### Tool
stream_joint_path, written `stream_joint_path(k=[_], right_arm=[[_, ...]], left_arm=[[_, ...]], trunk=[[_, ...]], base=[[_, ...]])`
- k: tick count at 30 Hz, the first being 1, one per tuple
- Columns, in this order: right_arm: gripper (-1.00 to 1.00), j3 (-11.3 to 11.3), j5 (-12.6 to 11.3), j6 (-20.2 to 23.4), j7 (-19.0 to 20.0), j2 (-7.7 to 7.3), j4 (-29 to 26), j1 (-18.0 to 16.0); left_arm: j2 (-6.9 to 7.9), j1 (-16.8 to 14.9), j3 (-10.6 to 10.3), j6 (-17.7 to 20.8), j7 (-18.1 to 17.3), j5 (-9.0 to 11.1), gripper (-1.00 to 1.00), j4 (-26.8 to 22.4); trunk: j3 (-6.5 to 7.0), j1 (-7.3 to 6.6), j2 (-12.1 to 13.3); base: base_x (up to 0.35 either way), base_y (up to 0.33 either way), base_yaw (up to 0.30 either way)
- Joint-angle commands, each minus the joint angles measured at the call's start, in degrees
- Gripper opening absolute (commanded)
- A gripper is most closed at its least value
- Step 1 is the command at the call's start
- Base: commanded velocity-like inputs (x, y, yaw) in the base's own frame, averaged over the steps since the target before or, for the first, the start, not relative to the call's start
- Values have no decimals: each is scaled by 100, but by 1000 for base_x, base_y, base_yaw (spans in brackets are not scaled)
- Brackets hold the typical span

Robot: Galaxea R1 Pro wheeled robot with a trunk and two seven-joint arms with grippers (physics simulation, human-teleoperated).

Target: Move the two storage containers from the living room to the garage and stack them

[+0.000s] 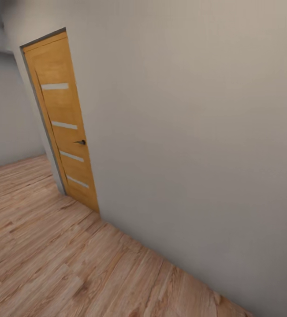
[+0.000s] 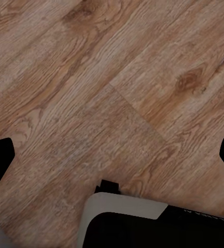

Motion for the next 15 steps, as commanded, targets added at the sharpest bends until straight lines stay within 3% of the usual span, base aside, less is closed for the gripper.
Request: stream_joint_path(k=[1, 15], right_arm=[[100, 36, -14, -20, 10, -3, 4, -4], [100, 36, -14, -20, 10, -3, 4, -4]], left_arm=[[1, -7, 30, -17, -12, -11, 100, 9], [2, -7, 30, -21, -12, -11, 100, 9]], trunk=[[-13, 6, -12], [-13, 6, -12]], base=[[301, 0, 294], [320, 0, 295]])
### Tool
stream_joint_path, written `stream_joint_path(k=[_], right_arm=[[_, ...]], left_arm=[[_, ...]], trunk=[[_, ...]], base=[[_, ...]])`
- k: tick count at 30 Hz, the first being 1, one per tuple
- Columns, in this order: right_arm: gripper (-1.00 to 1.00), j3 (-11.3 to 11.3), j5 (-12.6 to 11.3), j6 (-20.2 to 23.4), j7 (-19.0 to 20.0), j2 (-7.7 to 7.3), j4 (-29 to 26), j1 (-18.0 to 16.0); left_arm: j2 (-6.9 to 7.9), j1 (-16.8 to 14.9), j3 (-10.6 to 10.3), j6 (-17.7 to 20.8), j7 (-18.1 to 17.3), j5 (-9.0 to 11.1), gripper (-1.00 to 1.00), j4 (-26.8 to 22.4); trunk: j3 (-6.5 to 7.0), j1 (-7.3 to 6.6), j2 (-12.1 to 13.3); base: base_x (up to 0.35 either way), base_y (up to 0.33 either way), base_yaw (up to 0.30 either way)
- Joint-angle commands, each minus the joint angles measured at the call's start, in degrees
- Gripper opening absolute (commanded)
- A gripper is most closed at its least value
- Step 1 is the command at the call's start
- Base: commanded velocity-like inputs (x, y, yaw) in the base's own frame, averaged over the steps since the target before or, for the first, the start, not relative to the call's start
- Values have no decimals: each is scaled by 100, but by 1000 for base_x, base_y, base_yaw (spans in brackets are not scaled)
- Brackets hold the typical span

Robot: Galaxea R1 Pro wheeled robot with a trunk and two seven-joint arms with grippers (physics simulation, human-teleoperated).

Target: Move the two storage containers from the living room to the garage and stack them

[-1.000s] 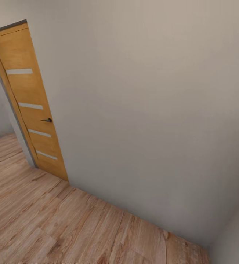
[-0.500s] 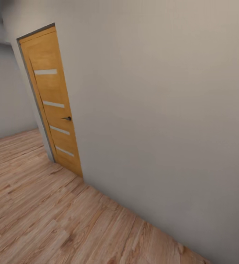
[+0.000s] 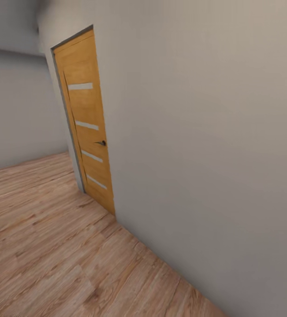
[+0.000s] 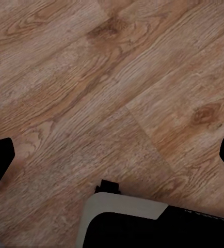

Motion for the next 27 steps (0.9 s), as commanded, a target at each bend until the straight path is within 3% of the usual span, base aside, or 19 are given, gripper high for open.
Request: stream_joint_path(k=[1, 27], right_arm=[[100, 36, -14, -20, 10, -3, 4, -4], [100, 36, -10, -20, 10, -3, 4, -4]], left_arm=[[1, -7, 29, -17, -12, -11, 100, 9], [13, -7, 29, -21, -12, -11, 100, 9]], trunk=[[-13, 7, -12], [-13, 7, -12]], base=[[322, 0, 296], [322, 0, 297]])
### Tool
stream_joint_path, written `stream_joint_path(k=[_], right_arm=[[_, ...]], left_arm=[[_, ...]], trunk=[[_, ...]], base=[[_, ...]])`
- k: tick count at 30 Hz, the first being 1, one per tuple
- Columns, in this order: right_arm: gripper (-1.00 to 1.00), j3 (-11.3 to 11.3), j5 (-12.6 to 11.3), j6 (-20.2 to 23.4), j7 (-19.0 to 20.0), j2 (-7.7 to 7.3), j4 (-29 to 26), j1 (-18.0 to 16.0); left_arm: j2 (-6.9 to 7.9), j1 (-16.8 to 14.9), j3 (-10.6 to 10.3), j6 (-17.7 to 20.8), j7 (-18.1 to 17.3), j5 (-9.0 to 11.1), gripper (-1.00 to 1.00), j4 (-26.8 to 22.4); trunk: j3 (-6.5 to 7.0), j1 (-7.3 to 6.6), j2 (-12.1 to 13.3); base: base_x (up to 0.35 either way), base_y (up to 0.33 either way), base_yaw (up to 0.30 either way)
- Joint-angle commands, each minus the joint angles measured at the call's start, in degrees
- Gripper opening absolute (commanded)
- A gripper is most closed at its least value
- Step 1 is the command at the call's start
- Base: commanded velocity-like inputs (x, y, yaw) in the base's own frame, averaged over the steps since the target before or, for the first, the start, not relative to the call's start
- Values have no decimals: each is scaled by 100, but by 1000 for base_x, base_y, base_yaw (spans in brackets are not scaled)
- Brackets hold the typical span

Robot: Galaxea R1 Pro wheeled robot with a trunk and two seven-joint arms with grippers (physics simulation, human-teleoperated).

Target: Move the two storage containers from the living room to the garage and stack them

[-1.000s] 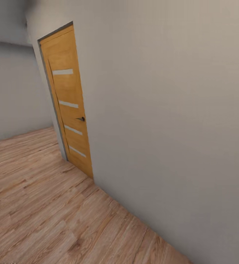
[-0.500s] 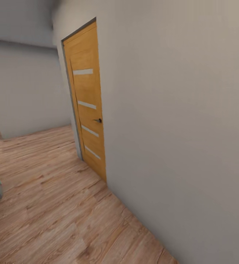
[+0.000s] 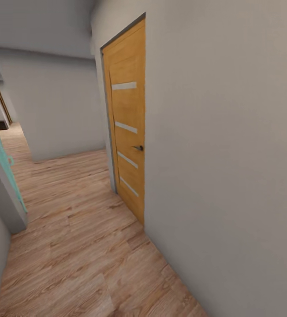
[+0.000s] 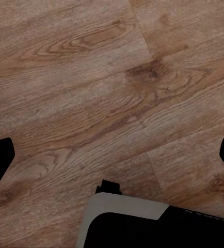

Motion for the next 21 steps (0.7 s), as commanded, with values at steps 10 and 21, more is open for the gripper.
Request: stream_joint_path(k=[10, 21], right_arm=[[100, 36, -18, -20, 1, 6, 4, -4], [100, 30, -18, -24, 1, 6, 4, -4]], left_arm=[[-2, -7, 29, -20, -12, -11, 100, 9], [-2, -7, 30, -20, -12, -11, 100, 9]], trunk=[[-13, 7, -12], [-13, 7, -12]], base=[[322, 0, 300], [322, 0, 300]])
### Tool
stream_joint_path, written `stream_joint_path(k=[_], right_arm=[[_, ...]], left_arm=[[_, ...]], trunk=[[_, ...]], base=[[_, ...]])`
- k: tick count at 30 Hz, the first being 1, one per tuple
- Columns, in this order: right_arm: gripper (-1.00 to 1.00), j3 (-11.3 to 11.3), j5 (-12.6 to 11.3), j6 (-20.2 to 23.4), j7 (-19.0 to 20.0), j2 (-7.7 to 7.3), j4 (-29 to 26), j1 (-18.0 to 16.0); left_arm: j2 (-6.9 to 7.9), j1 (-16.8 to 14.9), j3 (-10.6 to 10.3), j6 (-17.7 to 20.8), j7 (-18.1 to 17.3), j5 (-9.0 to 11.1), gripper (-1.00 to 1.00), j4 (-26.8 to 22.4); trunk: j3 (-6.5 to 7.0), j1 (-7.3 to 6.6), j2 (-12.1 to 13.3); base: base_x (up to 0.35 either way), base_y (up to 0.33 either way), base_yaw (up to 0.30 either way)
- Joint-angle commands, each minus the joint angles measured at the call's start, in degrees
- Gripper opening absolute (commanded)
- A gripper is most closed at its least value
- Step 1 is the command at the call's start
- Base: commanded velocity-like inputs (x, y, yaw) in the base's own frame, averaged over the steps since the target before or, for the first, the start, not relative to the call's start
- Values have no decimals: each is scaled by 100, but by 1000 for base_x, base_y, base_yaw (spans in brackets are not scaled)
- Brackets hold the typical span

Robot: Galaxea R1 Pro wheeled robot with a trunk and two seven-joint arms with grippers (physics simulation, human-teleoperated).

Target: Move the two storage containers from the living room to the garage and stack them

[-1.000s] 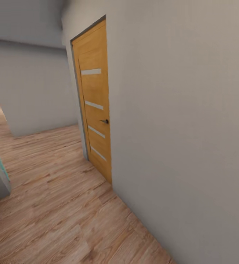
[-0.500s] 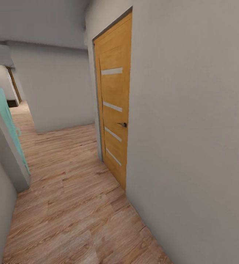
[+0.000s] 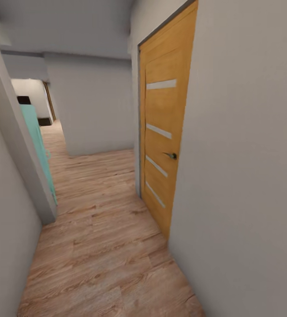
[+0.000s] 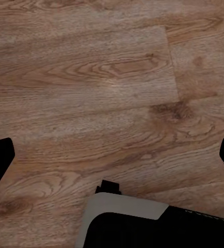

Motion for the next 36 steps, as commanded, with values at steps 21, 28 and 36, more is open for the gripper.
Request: stream_joint_path(k=[21, 28, 36], right_arm=[[100, 34, -23, -15, -8, -3, 11, -4], [100, 39, -23, -15, -8, -3, 12, -4], [100, 34, -23, -15, 0, -3, 13, -4]], left_arm=[[7, -7, 29, -20, -12, -11, 100, 9], [9, -7, 29, -20, -12, -11, 100, 9], [10, -7, 29, -20, -12, -11, 100, 9]], trunk=[[-13, 7, -12], [-12, 7, -12], [17, 7, -12]], base=[[322, 0, 300], [322, 0, 300], [322, 0, 276]])
